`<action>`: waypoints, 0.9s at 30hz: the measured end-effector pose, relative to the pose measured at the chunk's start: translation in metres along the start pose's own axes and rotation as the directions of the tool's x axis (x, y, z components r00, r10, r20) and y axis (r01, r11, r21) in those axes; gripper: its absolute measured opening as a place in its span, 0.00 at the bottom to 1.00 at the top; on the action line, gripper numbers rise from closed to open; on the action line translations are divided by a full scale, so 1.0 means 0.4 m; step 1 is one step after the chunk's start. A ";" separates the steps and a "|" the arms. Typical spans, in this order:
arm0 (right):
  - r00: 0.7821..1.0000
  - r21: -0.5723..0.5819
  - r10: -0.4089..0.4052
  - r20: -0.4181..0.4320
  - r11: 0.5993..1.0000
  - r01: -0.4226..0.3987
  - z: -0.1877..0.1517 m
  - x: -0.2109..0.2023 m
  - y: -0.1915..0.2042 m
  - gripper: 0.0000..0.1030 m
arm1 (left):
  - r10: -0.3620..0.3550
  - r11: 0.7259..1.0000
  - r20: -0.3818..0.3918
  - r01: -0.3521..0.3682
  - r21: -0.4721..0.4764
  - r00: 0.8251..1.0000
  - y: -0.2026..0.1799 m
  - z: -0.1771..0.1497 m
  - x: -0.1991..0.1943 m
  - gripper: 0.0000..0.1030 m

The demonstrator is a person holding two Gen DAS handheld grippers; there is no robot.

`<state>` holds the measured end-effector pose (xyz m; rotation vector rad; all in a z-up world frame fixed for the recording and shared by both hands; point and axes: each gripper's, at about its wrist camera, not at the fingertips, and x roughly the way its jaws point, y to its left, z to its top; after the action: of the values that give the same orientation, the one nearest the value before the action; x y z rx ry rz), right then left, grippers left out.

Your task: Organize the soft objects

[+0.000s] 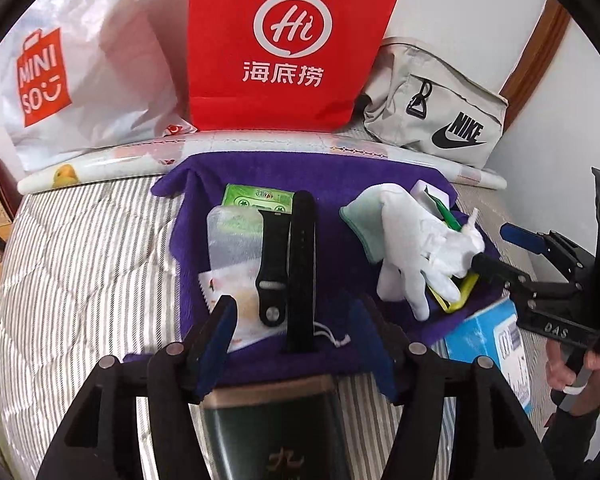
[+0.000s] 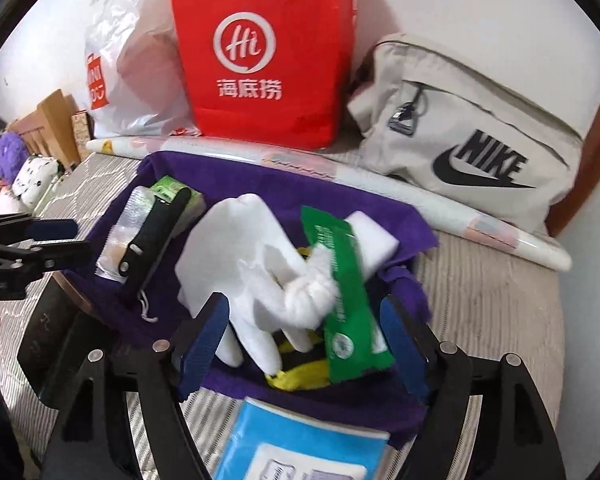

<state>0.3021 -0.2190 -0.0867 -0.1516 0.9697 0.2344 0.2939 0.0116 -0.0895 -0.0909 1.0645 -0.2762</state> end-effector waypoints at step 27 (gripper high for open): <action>0.994 0.179 0.006 0.108 0.983 -0.025 -0.212 -0.341 0.047 0.82 | 0.121 0.991 0.132 -0.127 0.033 0.984 -0.122 -0.201 -0.281 0.85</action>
<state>0.1555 -0.2382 -0.0212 0.0347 0.8809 0.1663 0.1638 -0.0004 -0.0229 -0.0053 0.9306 -0.1767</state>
